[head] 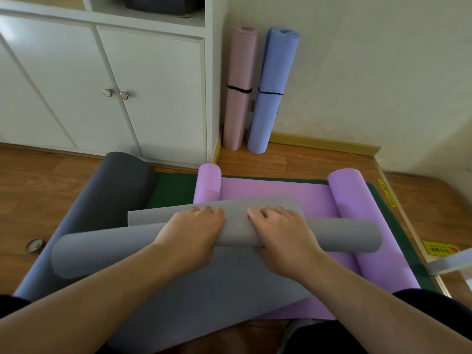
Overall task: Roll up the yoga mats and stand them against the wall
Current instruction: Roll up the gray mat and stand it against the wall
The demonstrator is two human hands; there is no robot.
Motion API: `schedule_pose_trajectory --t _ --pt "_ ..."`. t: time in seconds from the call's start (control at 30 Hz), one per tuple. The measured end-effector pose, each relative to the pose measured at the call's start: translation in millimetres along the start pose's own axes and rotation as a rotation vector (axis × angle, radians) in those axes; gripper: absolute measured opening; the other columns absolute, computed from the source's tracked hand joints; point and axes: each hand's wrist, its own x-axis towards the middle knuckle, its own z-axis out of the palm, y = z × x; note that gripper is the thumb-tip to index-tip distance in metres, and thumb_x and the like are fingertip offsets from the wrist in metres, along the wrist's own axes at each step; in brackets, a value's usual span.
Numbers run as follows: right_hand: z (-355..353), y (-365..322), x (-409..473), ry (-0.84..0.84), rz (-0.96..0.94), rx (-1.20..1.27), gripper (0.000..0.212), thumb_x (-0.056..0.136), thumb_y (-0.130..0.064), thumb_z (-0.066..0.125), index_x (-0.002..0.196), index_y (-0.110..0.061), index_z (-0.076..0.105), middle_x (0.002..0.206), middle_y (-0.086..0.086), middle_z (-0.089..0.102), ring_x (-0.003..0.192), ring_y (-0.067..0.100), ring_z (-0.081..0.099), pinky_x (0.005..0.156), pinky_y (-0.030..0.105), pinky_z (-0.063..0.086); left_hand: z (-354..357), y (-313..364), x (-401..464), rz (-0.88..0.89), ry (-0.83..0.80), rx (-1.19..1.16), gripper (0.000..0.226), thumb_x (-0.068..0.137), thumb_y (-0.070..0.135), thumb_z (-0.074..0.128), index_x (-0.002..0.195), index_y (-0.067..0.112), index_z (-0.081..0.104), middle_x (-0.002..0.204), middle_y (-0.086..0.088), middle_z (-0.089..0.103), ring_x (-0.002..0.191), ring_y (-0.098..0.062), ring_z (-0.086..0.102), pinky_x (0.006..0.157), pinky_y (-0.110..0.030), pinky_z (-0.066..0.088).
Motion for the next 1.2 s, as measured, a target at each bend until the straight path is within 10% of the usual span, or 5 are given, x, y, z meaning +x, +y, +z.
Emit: schedule_pose_trajectory --t 0.27,0.6,0.77,0.97,1.2 --pt "-7 -1 2 -0.059 0.015 0.026 0.044 0.079 -0.02 0.071 0.115 -0.02 0.046 0.108 0.004 0.066 0.094 0.033 0.069 0.065 0.037 0.037 5 -2 -4 0.057 0.081 0.014 0.049 0.061 0.024 0.09 0.1 0.019 0.06 0.089 0.001 0.067 0.072 -0.021 0.064 0.06 -0.035 0.053" --pt "6 -3 4 0.044 0.02 -0.08 0.081 0.038 -0.019 0.094 0.106 -0.016 0.05 0.079 0.003 0.065 0.062 0.027 0.063 0.055 0.032 0.031 -3 -5 -2 -0.019 0.121 -0.035 0.032 0.088 0.027 0.063 0.116 0.022 0.049 0.108 0.005 0.06 0.096 -0.021 0.063 0.069 -0.032 0.041" --pt "-3 -4 3 -0.029 0.026 0.001 0.046 0.077 -0.023 0.073 0.115 -0.02 0.048 0.101 0.003 0.065 0.087 0.032 0.068 0.063 0.036 0.036 9 -6 -4 0.063 0.126 0.037 0.052 0.053 0.023 0.091 0.096 0.018 0.062 0.082 0.002 0.066 0.067 -0.022 0.063 0.055 -0.035 0.05" --pt "6 -5 0 0.051 -0.003 -0.016 0.072 0.055 -0.032 0.092 0.112 -0.018 0.049 0.089 0.002 0.065 0.072 0.028 0.065 0.055 0.034 0.038 4 -8 1 0.037 0.021 -0.062 0.029 0.09 0.026 0.061 0.115 0.024 0.048 0.118 0.004 0.062 0.104 -0.02 0.064 0.084 -0.033 0.052" --pt "-5 -7 1 -0.027 0.055 -0.04 0.05 0.075 -0.03 0.076 0.115 -0.019 0.047 0.099 0.003 0.068 0.083 0.032 0.069 0.061 0.036 0.037 6 -9 0 0.085 0.157 0.016 0.049 0.071 0.031 0.083 0.113 0.022 0.058 0.1 0.003 0.065 0.084 -0.02 0.064 0.072 -0.035 0.055"
